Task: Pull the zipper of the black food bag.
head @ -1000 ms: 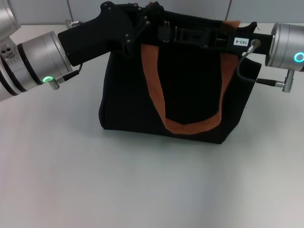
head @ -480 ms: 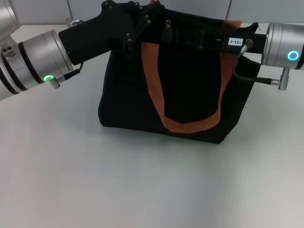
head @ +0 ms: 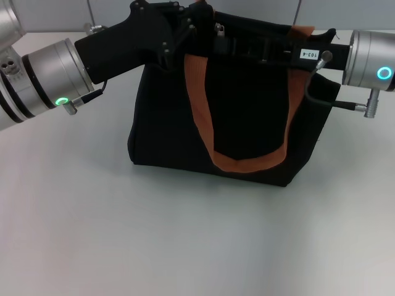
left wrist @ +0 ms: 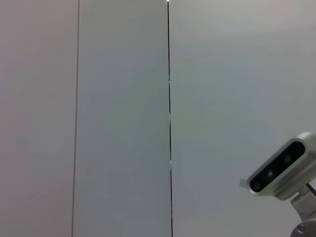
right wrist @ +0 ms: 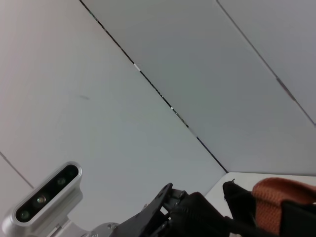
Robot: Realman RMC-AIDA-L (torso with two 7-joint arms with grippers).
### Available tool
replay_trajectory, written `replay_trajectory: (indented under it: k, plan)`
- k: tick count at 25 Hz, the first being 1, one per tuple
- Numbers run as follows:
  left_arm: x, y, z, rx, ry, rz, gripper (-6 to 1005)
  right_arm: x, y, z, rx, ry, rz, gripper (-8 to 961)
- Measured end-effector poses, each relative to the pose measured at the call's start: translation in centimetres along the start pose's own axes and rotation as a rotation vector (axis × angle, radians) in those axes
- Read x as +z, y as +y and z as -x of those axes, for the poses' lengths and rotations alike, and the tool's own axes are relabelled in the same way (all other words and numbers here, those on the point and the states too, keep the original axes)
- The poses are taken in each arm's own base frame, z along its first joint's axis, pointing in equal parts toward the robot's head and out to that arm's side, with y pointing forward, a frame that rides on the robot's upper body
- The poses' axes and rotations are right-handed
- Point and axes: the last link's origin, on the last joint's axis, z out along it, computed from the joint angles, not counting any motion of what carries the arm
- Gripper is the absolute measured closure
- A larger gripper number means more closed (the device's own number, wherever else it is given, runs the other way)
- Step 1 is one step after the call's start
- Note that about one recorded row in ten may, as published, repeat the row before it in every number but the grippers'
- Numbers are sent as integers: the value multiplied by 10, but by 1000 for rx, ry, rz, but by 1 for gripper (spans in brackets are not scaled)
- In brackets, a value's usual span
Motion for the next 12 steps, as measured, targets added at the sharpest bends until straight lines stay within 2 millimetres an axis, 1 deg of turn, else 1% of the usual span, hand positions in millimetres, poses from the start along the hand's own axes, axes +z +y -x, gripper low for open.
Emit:
replay_trajectory:
  k: [7,9,10,12]
  plan:
    - [-4,1,4,-3,-3,-10,814,-3,-1,4,3,-5,-9,955]
    - [-4,1,5,-3,-1,-14,813,-6,-1,11,20,7,-15,955]
    - [-5,1,6,-2,3,-22,813,-6,-1,11,20,7,-15,955]
    - [-5,1,6,0,5,-28,812,-6,0,18,31,28,-21,955]
